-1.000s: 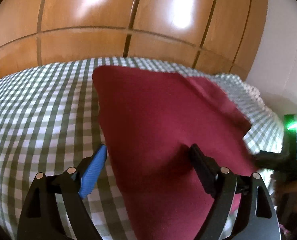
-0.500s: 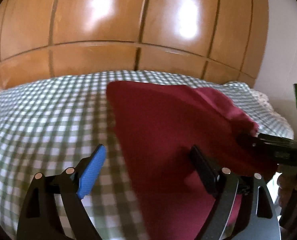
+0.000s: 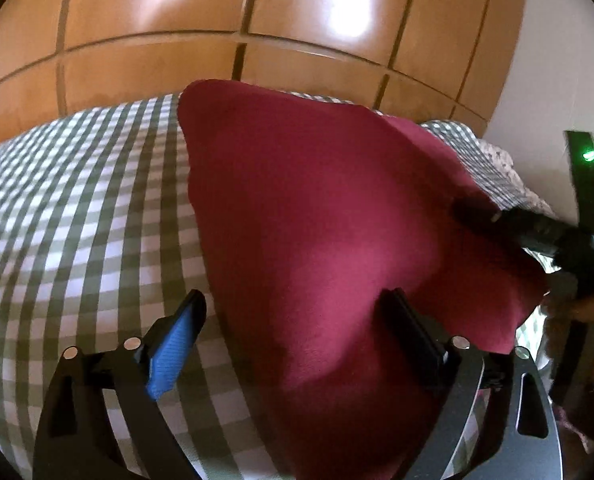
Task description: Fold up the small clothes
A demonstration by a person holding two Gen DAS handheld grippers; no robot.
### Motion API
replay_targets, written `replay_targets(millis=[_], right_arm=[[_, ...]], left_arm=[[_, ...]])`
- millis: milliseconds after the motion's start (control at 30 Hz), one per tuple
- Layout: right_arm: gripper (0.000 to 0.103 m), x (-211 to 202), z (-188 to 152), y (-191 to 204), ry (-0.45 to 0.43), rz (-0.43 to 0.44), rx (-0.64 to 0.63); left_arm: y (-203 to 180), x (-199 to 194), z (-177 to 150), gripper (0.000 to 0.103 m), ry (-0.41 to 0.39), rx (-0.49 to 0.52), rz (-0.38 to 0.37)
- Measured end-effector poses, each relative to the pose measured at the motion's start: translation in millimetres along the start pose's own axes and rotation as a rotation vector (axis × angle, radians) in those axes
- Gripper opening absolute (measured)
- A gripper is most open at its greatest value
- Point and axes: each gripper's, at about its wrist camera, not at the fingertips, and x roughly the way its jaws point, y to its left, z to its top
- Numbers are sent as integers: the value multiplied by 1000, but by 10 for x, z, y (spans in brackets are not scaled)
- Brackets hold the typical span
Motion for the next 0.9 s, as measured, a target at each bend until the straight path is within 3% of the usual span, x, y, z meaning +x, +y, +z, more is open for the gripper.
replay_targets(millis=[67,133,233,400,500,600,700,900], right_arm=[[101,-199,115,68,-83,22,-8],[101,-276,232,169,-141,-17,-48],[101,-47,396,296,-97,-44,-122],[101,507,397,220,-4,-199,-146],[101,630,326,95,1,-175,-61],[101,577,283,131,-27,-205,-83],[101,577,267,103,-31,-182,-64],[101,548,274,74,-41,-151,-37]], left_arm=[[4,-10,-20,92,0,-7,0],[-14,-3,-19,93,3,1,15],[-36,-3,-17,94,4,13,38],[-62,39,-8,95,27,18,48],[-88,59,5,95,29,25,56],[-88,65,19,95,37,20,59],[-88,36,105,95,50,8,71],[-133,-126,462,95,-16,32,143]])
